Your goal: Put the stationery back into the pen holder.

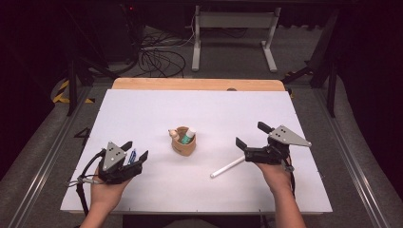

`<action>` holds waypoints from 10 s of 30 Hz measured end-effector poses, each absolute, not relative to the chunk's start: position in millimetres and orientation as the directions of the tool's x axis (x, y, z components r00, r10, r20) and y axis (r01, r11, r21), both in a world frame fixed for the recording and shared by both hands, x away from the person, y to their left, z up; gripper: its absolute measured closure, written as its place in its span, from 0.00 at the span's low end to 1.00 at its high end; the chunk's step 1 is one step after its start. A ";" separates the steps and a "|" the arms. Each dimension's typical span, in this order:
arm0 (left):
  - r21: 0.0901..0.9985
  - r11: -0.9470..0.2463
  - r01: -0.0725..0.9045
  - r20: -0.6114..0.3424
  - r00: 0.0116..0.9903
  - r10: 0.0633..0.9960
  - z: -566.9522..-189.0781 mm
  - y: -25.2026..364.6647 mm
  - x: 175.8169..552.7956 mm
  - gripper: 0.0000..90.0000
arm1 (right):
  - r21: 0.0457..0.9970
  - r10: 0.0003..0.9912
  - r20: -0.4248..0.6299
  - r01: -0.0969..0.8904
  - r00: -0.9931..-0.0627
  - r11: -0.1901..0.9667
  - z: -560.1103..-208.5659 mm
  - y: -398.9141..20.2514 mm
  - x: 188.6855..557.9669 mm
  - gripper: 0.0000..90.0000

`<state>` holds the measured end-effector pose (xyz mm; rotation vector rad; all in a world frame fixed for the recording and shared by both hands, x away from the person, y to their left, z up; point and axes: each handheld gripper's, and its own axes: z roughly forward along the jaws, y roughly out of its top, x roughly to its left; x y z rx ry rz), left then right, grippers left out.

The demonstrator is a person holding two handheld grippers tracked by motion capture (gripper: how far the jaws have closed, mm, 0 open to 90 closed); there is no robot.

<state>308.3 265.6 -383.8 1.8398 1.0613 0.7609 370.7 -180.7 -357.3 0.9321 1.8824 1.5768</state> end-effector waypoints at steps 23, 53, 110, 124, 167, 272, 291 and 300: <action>0.804 -0.240 0.544 0.029 0.367 0.930 -409.9 287.6 301.3 0.50 | 0.978 0.765 0.033 0.178 -0.643 0.108 -357.8 -176.5 371.4 0.02; 0.697 -0.218 0.683 -0.003 0.307 0.952 -436.0 296.9 287.7 0.60 | 0.978 0.757 0.015 0.168 -0.653 0.126 -357.1 -169.7 374.3 0.02; 0.783 -0.413 0.465 -0.034 0.695 0.718 -388.3 230.9 294.6 0.88 | 0.916 0.631 -0.211 0.074 -0.747 0.395 -363.4 -137.4 366.7 0.28; 0.795 -0.471 0.383 -0.004 0.779 0.627 -373.9 182.9 314.9 0.88 | 0.877 0.571 -0.293 0.022 -0.767 0.480 -365.1 -128.9 362.3 0.42; 0.774 -0.534 0.340 0.000 0.843 0.538 -365.0 127.8 356.7 0.88 | 0.711 0.381 -0.562 -0.194 -0.734 0.676 -379.3 -98.6 348.1 0.54; 0.835 -0.457 0.305 0.092 0.742 0.664 -386.1 212.9 346.4 0.23 | 0.991 0.560 -0.115 -0.056 -0.821 0.121 -369.0 -40.0 381.8 0.89; 0.837 -0.453 0.307 0.089 0.740 0.667 -385.9 213.7 346.0 0.24 | 0.970 0.598 -0.196 -0.067 -0.777 0.232 -391.3 -28.4 403.7 0.89; 0.836 -0.455 0.308 0.088 0.742 0.664 -386.2 213.3 346.3 0.24 | 0.962 0.614 -0.215 -0.056 -0.760 0.268 -399.0 -26.1 410.6 0.89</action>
